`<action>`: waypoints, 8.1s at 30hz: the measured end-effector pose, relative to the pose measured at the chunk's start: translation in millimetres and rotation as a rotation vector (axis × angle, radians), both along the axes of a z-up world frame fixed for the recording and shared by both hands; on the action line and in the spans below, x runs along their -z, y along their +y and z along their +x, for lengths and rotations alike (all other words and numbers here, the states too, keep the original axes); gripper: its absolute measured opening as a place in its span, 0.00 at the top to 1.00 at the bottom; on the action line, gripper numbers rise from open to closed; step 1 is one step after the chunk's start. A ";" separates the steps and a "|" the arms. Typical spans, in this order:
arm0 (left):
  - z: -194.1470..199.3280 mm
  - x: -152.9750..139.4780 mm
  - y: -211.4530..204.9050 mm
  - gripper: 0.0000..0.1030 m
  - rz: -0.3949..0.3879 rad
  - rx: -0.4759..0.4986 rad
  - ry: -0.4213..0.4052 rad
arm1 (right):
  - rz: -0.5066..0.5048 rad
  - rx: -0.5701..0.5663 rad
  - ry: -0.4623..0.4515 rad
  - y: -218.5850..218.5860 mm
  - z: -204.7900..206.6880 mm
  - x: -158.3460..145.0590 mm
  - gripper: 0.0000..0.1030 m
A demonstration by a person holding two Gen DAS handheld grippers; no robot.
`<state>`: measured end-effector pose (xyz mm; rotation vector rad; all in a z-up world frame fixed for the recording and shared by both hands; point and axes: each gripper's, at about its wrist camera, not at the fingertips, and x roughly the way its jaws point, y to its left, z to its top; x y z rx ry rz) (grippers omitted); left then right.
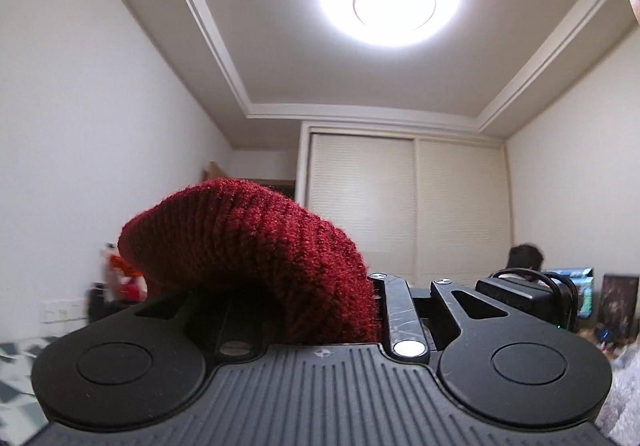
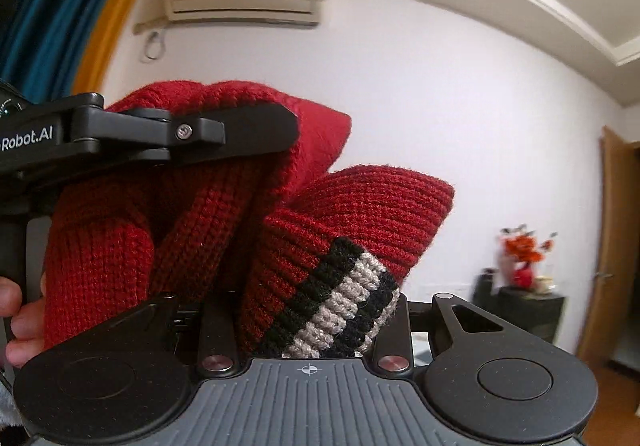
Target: Fold clothes
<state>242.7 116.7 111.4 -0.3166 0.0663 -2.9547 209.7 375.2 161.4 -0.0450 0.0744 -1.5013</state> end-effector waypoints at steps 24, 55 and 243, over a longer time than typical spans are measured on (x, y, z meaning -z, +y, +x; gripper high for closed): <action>-181.4 28.6 -220.4 0.78 0.074 0.118 -0.065 | 0.069 0.127 -0.097 -212.6 -246.5 73.7 0.69; -323.2 5.4 -486.5 0.79 0.189 -0.418 -0.113 | 0.000 -0.227 -0.188 -666.0 -557.1 73.5 0.69; -305.3 276.6 -623.1 0.00 0.958 -1.061 -0.901 | 0.958 -0.074 -0.202 -975.1 -582.1 307.7 0.01</action>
